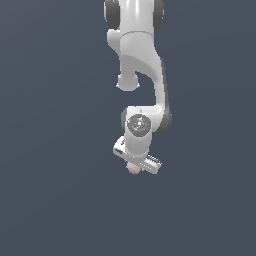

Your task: Pick up the object and move it to a goal position.

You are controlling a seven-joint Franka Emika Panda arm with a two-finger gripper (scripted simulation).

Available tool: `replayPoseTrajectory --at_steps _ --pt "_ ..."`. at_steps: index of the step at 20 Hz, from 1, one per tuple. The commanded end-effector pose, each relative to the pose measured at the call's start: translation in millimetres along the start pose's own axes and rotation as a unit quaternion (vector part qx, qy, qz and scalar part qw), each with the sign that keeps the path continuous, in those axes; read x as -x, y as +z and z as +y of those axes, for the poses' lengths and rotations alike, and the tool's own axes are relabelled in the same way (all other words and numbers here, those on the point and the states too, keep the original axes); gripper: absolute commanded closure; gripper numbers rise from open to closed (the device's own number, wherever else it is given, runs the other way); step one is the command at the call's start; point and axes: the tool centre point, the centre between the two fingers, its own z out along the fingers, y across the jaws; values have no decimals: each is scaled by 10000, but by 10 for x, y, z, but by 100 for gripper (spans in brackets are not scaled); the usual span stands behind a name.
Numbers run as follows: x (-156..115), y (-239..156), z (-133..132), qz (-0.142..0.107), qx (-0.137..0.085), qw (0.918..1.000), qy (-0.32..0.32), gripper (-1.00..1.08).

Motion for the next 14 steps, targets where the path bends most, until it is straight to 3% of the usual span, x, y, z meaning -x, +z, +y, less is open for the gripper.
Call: replayPoseTrajectory --at_steps 1,14 --pt "-1 -3 3 0 0 10000 1 108" --pt "-48 -524 299 -1 -2 10000 2 108"
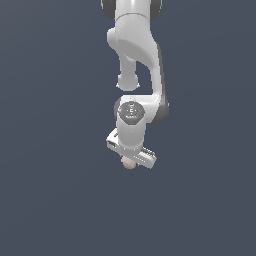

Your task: Pick up the object and move it to a goal position.

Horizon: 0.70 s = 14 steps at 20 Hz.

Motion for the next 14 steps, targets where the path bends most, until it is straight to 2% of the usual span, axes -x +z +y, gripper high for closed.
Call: replayPoseTrajectory --at_steps 1,14 --pt "-22 -194 107 6 -3 10000 3 108" --pt "-146 -1239 680 5 -5 10000 4 108"
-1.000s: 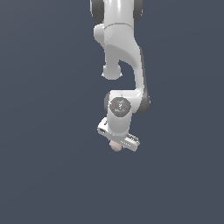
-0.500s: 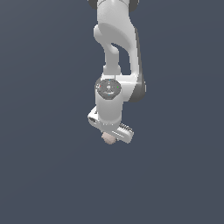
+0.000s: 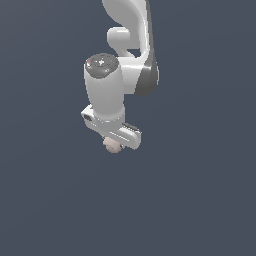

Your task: Pick up the object and move it to a goal position.

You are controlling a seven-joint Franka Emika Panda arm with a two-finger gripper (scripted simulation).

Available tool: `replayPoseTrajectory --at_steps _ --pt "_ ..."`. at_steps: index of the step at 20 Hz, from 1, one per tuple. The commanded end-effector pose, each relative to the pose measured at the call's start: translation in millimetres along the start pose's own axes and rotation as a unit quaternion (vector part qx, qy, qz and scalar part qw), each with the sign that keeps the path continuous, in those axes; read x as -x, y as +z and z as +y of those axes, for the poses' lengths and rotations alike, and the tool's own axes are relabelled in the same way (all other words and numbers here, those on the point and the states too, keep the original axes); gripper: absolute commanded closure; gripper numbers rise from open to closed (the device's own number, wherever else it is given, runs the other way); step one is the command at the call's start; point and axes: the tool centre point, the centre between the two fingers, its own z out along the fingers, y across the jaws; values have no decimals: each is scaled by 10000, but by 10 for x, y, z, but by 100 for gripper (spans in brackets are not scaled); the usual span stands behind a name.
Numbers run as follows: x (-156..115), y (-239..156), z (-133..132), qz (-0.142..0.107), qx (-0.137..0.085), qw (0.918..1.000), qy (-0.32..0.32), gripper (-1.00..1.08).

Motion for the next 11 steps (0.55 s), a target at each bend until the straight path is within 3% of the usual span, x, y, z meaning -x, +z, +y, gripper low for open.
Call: replayPoseTrajectory --at_steps 1,11 --pt "-14 -133 72 -7 2 10000 -4 108" --pt "-42 -216 107 -5 6 10000 -7 108"
